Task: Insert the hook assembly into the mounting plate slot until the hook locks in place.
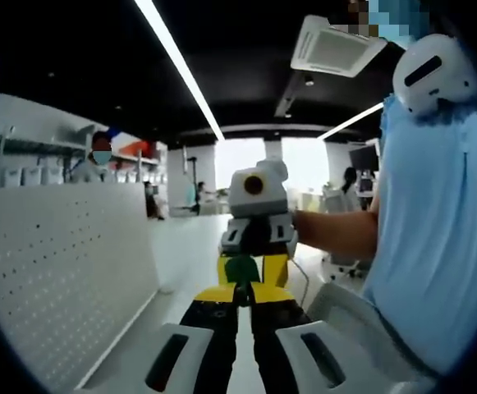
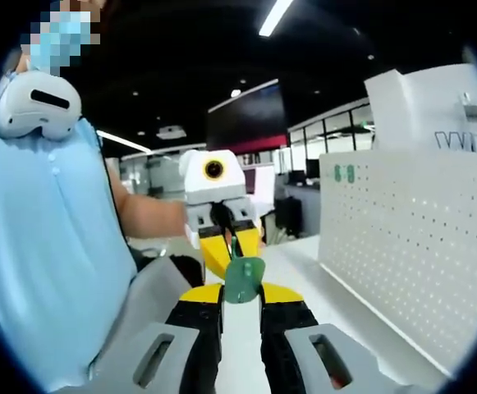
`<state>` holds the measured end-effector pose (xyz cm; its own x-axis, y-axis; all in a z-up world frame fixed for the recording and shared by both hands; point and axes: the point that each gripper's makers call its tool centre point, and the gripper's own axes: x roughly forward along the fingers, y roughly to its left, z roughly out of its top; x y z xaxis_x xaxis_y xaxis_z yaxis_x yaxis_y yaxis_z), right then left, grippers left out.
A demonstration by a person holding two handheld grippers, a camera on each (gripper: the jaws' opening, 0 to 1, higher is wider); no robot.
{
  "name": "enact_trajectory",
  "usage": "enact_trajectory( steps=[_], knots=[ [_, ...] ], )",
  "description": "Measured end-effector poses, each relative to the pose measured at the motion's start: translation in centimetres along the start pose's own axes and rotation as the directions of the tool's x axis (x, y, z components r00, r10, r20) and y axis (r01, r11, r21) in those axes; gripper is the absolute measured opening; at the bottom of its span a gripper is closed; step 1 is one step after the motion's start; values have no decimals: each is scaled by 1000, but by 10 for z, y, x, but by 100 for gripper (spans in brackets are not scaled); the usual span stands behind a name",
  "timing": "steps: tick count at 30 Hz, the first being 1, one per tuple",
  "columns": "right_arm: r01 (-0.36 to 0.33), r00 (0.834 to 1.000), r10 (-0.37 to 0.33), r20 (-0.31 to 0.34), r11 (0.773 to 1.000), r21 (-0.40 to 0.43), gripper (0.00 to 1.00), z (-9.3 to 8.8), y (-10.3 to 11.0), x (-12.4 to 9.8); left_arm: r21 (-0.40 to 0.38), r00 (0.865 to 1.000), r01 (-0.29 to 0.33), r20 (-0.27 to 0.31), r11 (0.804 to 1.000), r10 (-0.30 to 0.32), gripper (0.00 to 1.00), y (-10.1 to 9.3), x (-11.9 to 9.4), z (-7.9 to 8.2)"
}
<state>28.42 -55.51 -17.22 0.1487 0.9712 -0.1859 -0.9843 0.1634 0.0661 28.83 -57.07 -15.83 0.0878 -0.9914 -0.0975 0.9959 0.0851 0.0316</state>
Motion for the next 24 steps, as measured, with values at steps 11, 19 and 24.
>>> enact_trajectory(
  steps=[11,19,24],
  knots=[
    [0,999,0,-43,1000,-4,14,-7,1,3,5,1000,7,-19,1000,-7,5,-2,2,-5],
    [-2,999,2,-54,1000,0,14,-9,0,4,-6,1000,8,-10,1000,-8,4,-2,0,-7],
    [-4,998,4,-64,1000,0,14,-10,0,6,-15,1000,3,-2,1000,-3,4,-2,-1,-9]
  ],
)
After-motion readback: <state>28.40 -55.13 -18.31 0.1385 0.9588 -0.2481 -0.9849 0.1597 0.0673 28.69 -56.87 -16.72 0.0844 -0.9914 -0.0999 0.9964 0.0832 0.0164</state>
